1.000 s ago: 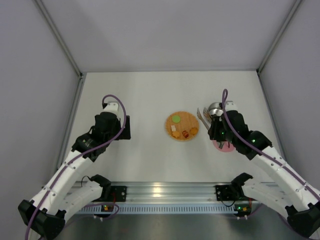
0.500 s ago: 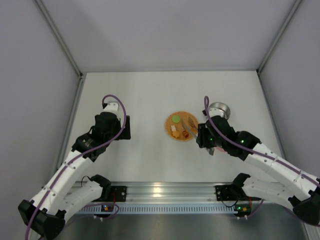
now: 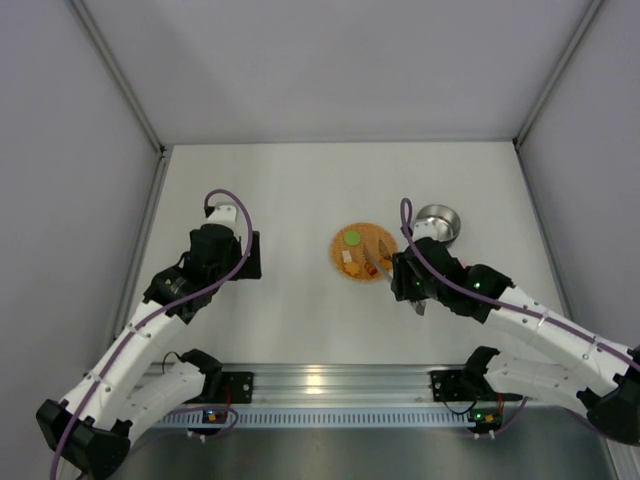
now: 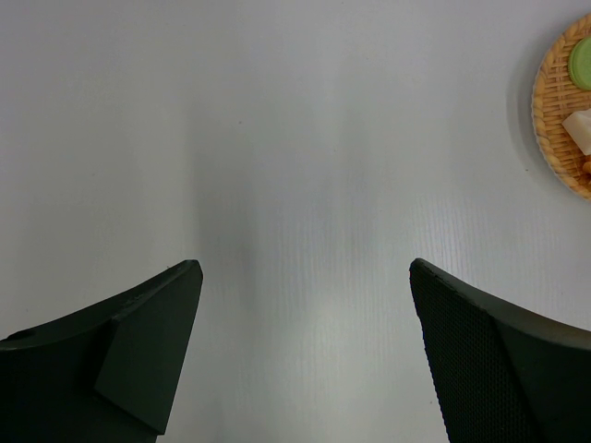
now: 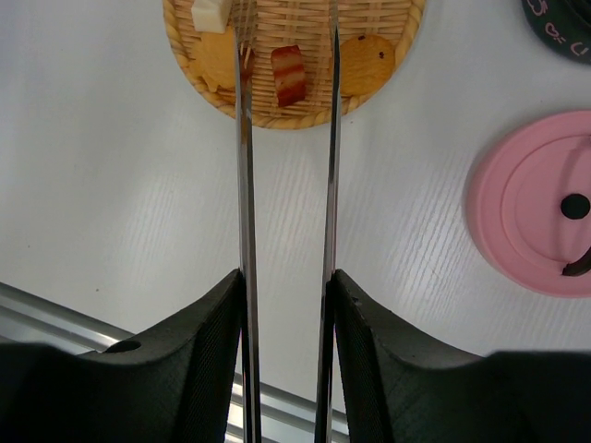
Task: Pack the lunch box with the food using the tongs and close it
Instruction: Pick up the fake food from the plate.
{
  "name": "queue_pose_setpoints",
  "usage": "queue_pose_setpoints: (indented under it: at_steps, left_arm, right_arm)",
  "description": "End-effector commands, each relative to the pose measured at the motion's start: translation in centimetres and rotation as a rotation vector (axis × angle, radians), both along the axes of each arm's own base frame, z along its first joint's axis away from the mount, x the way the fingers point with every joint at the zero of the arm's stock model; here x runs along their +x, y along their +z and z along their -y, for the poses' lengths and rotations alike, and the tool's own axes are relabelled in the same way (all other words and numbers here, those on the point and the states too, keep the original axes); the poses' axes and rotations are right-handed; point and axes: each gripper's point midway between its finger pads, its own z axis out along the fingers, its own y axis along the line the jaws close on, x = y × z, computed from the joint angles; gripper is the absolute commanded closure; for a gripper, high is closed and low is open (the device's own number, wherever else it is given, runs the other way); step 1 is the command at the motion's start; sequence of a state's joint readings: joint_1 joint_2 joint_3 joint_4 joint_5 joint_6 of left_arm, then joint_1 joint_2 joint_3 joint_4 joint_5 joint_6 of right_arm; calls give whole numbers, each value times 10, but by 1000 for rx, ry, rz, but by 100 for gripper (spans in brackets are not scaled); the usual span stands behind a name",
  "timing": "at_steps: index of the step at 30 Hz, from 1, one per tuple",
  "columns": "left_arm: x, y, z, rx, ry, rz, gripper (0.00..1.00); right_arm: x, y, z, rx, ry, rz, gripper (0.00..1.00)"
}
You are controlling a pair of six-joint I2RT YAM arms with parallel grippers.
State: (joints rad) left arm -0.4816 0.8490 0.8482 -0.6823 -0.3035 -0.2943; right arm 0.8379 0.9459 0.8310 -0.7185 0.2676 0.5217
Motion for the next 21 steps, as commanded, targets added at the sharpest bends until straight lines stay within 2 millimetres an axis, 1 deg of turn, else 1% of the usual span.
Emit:
queue_pose_setpoints:
  at_steps: [1, 11, 21]
  left_arm:
    - [3, 0, 2, -11, 2, 13, 1]
    - [2, 0, 2, -9, 2, 12, 1]
    - [2, 0, 2, -10, 2, 11, 1]
  right_arm:
    - [-1, 0, -6, 11, 9, 12, 59]
    - [-6, -12, -10, 2, 20, -8, 59]
    - [-8, -17, -10, 2, 24, -15, 59]
